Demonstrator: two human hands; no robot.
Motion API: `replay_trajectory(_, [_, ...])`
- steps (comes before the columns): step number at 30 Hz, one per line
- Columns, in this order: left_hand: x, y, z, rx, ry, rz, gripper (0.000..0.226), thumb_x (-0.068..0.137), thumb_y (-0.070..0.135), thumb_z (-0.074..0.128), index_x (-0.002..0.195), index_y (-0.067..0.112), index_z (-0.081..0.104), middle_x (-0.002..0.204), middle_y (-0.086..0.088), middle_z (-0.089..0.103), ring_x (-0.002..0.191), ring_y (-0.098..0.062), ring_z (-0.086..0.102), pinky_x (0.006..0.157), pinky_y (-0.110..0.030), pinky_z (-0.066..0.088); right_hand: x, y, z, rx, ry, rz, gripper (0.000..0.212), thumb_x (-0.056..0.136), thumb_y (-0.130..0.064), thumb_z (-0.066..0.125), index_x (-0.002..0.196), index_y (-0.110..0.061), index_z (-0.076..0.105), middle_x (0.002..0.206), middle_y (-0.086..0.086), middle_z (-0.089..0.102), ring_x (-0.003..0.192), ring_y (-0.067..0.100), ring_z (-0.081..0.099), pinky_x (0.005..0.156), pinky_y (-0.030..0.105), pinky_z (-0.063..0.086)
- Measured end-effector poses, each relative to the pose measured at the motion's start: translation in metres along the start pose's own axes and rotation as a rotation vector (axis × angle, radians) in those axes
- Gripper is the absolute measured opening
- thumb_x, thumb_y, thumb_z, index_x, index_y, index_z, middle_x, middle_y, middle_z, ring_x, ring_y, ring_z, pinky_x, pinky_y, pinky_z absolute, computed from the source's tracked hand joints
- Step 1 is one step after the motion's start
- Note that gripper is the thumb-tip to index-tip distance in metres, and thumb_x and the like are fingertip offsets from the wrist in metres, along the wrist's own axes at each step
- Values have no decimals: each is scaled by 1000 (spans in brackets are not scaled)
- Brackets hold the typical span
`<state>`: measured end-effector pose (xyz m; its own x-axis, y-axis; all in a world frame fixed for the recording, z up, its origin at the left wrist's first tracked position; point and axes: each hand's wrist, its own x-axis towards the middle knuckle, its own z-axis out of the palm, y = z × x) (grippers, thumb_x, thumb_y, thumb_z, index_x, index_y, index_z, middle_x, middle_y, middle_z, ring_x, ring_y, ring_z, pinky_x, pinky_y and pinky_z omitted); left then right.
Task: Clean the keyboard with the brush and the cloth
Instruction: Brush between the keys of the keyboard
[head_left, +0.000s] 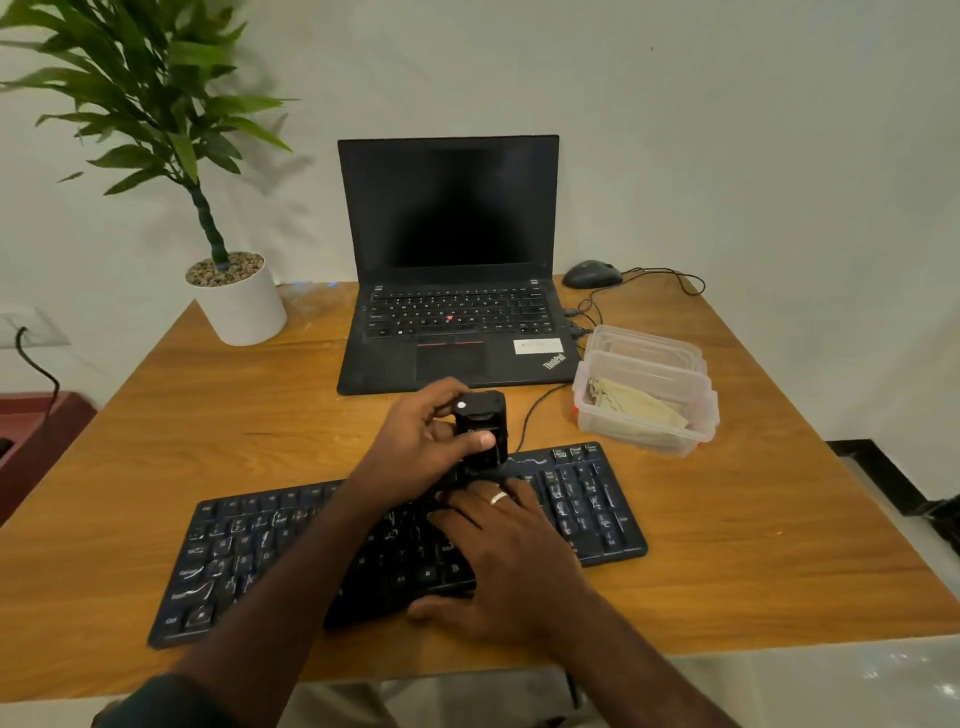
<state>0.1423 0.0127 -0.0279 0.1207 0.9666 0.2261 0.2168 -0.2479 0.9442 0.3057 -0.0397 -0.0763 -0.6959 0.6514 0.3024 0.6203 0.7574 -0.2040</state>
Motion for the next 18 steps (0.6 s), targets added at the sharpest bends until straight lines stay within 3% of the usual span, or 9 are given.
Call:
replay_trajectory(4, [1,-1,-3,2,-9,-15,24,83,0,74,102,5,60,95,-2,69,78,-17,74,69,-28,59,-22,28,-17,35,71,24,74,81,-84,51,129,-29,60,138,-12,58,128,9,50,112,44,29])
replay_trajectory(9, [-7,-2,-21,-84,34,-24,26,80,8,73,101,3,59,94,-1,70,89,-30,74,75,-42,62,-42,71,-26,41,128,109,69,79,-83,58,120,-28,66,134,-11,59,125,13,55,107,48,32])
replay_trajectory(13, [-1,-7,1,26,-13,-2,27,82,-3,74,105,1,60,97,-1,70,86,-18,74,71,-28,60,-42,64,-19,10,83,102,69,79,-85,53,119,-30,67,133,-12,60,124,10,54,110,46,31])
replay_trajectory(16, [10,-8,23,45,-41,14,29,82,-3,75,105,5,59,106,-5,68,94,-15,74,75,-27,60,-43,64,-18,-17,87,97,71,79,-85,53,120,-29,67,134,-11,60,125,12,53,109,47,36])
replay_trajectory(18, [15,-8,27,59,4,28,27,82,-3,75,102,4,58,102,-8,68,90,-12,74,72,-26,60,-44,63,-19,-29,85,99,71,79,-85,52,121,-29,66,135,-11,60,126,12,54,108,48,39])
